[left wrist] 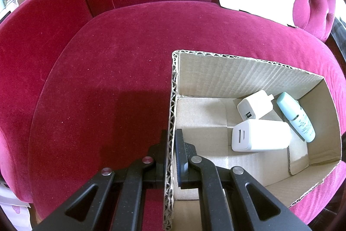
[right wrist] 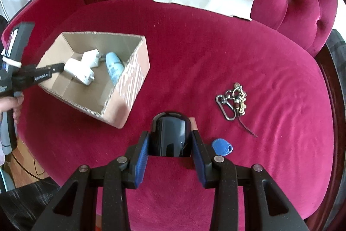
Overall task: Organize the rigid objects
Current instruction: 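Carry the black cap over the box and lower it inside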
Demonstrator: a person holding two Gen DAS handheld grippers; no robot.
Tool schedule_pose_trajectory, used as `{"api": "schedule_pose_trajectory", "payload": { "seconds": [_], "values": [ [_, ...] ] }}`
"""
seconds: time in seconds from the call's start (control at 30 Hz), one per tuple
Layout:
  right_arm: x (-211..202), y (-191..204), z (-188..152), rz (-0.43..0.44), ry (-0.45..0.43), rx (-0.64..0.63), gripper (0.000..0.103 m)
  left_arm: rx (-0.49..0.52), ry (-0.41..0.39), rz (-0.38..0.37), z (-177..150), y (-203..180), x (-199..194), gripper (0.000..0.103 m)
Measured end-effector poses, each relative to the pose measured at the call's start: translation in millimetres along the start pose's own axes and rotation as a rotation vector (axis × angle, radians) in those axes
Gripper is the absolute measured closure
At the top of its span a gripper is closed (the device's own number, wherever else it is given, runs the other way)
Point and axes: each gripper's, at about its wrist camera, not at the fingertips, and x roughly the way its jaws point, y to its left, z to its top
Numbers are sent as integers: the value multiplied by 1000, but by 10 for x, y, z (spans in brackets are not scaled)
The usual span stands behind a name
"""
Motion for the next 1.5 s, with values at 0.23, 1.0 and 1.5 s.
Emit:
{"api": "schedule_pose_trajectory", "payload": {
  "seconds": [0.23, 1.0, 1.5],
  "values": [
    [-19, -18, 216, -7, -35, 3, 63, 0, 0, 0, 2, -3, 2, 98],
    [-103, 385, 648, 35, -96, -7, 63, -3, -1, 2, 16, 13, 12, 98],
    [47, 727, 887, 77, -90, -21, 63, -3, -1, 2, 14, 17, 10, 98]
  ]
}}
